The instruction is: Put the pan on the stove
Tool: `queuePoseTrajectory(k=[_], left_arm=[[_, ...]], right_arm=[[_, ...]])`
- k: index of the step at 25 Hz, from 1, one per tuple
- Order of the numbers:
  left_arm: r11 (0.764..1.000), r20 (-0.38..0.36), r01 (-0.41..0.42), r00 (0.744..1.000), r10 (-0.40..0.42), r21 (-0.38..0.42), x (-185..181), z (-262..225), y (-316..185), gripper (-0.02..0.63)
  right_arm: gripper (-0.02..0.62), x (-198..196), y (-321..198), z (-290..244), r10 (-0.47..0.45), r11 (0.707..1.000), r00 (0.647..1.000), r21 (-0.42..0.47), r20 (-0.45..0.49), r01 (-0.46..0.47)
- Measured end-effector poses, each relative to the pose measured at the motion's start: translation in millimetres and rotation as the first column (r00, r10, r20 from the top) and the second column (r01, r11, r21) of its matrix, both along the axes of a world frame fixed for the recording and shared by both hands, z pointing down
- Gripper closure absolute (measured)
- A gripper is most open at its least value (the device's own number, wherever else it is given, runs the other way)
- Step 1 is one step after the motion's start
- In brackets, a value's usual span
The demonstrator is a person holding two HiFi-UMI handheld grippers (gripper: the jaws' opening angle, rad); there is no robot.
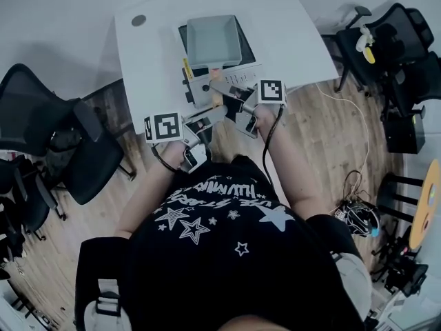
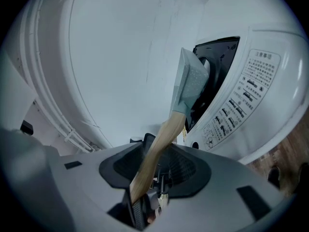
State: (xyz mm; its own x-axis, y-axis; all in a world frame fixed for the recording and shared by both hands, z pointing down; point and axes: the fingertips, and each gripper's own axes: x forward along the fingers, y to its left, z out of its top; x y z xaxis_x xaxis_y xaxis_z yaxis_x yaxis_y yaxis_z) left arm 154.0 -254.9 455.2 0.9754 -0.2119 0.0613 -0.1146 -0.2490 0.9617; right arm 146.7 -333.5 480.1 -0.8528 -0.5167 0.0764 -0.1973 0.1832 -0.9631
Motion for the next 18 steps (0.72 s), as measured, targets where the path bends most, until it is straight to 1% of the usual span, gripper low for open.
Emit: queuePoseTrajectory(k=[2,6,9,12,18], left_arm=[[1.000,0.003,0.029,1.000,-0.029,-0.001,2.6,-0.5,-0.3,0.480],[0.997,0.009,0.080,0.997,-0.080,-0.008,-8.3,6.2,1.2,0.480],[0.993,0.018,0.119,0.993,-0.119,-0.006,6.2,7.0,4.0,0.480],[0.988,0.019,0.151,0.988,-0.151,-0.007,20.3,9.0,5.3,0.480],[0.984,0.040,0.178,0.983,-0.178,-0.007,28.9,16.0,3.9,0.480]], right_arm=[[0.432,2.1,-0.1,0.6,-0.023,1.000,1.000,-0.008,0.002,0.023],[0.433,-9.5,2.4,7.8,-0.080,0.996,0.997,-0.032,-0.011,0.079],[0.433,1.0,5.5,10.0,-0.123,0.992,0.992,-0.034,-0.024,0.122],[0.433,12.7,7.5,11.3,-0.149,0.988,0.989,-0.036,-0.017,0.148],[0.433,17.5,6.1,15.9,-0.192,0.981,0.981,-0.029,-0.017,0.191]])
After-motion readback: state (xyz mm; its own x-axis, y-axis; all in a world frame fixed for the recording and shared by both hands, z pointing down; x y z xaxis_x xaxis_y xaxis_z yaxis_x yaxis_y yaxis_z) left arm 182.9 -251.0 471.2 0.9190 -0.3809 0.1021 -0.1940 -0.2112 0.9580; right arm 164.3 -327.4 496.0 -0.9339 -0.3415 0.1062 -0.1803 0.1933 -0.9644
